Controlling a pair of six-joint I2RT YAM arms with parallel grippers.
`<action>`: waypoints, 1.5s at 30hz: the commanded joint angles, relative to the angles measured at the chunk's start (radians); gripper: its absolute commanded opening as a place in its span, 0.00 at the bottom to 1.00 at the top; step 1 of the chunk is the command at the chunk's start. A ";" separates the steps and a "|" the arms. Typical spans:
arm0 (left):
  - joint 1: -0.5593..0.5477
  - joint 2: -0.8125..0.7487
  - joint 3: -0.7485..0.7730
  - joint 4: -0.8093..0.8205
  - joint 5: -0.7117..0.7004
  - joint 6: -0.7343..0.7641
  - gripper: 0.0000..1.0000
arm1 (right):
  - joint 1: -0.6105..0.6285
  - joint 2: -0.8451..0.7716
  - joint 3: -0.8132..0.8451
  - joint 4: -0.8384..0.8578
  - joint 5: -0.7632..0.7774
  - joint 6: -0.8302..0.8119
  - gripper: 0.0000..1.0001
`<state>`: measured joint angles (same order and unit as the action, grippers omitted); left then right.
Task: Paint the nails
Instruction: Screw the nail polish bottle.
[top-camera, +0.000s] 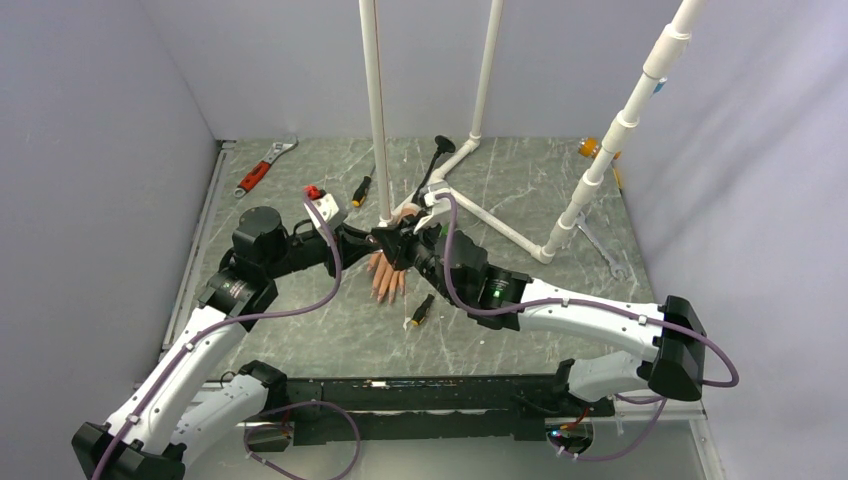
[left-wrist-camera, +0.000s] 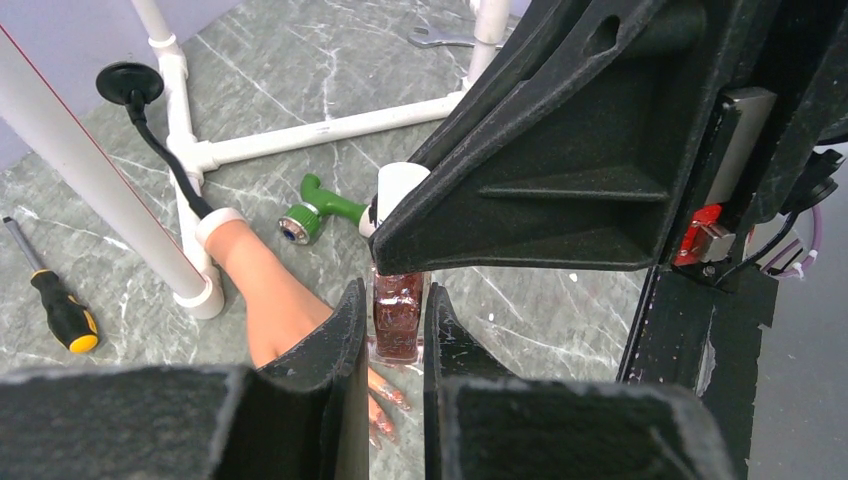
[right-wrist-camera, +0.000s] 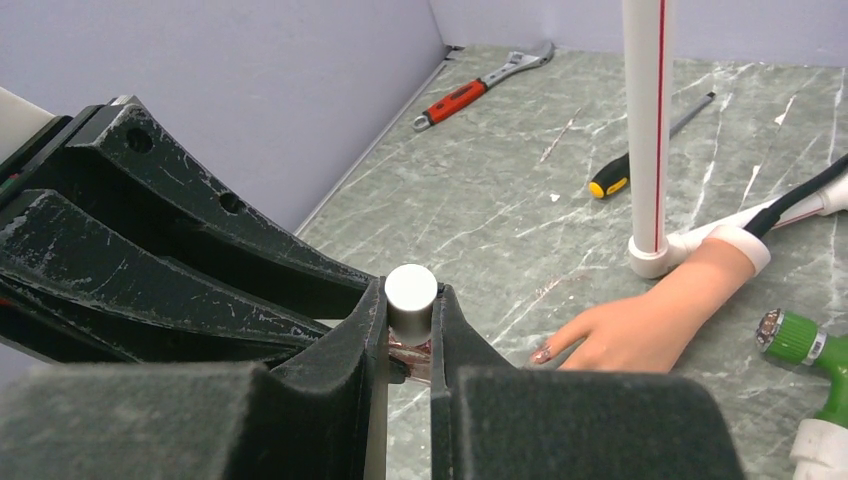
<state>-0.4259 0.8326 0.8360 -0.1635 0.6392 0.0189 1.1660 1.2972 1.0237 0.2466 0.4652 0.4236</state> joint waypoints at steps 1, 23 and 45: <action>0.018 -0.024 0.018 0.100 -0.091 0.030 0.00 | 0.030 0.004 0.038 -0.071 0.030 0.030 0.10; 0.018 -0.021 0.024 0.080 -0.109 0.047 0.00 | 0.037 -0.161 -0.114 -0.014 -0.243 -0.141 0.83; 0.011 0.067 0.054 0.110 0.436 0.052 0.00 | -0.326 -0.364 -0.254 0.157 -1.083 -0.268 0.79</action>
<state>-0.4099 0.9005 0.8368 -0.0929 0.9665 0.0639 0.8680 0.9199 0.7090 0.3256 -0.5106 0.1719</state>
